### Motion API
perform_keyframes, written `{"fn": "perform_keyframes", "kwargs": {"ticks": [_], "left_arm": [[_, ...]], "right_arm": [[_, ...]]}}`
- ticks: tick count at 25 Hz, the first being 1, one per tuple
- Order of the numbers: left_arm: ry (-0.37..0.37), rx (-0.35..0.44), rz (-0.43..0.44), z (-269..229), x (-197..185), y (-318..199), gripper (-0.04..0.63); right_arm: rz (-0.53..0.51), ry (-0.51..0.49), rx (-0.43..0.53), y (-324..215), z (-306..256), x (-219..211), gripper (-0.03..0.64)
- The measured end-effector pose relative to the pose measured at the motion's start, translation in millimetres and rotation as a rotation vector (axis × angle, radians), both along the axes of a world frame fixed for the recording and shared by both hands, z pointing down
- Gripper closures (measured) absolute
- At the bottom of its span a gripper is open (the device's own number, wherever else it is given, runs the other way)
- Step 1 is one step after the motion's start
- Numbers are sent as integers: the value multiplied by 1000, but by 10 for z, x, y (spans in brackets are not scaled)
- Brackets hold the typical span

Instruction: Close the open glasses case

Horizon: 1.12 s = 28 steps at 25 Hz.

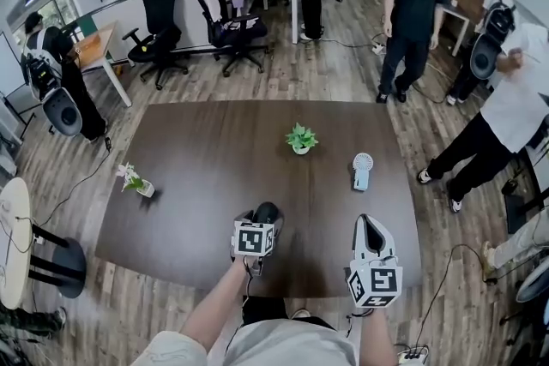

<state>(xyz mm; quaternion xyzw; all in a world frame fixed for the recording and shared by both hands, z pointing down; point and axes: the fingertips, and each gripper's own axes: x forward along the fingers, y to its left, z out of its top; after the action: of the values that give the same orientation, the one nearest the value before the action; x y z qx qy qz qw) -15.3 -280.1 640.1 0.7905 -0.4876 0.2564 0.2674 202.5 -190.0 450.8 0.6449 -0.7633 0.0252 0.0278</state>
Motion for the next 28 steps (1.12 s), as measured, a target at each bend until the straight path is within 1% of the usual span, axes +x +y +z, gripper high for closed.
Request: {"fn": "perform_keyframes", "kwargs": {"ticks": [3,7,11,16,17,19,20,21,25,28], "left_arm": [[-2,97,0,-274,-32,4,230],[19,258,19,-826,-23,52,236],[36,448,41,-1449,29,151,239],[97,685,26,-2223,12,328,256],[93,740,29,-2338,2,386,265],[56,837,30,-2487,-35,501,269],[39,865,27,-2523,-50,545,270],[34,874,22,-2543,-61,573,270],[72,849,-3,-2557,-103,592,270],[68,860,-3,-2581,-116,598,268]], "right_arm": [[10,-1,10,-10,-28,60,615],[26,8,46,8,-184,162,615],[48,20,89,37,-368,290,615],[57,45,144,57,-631,348,615],[60,52,156,66,-680,351,615],[63,67,179,76,-771,343,615],[62,75,189,78,-814,338,615],[61,79,196,82,-850,338,615],[61,83,199,103,-897,340,615],[57,85,193,91,-868,321,615]]}}
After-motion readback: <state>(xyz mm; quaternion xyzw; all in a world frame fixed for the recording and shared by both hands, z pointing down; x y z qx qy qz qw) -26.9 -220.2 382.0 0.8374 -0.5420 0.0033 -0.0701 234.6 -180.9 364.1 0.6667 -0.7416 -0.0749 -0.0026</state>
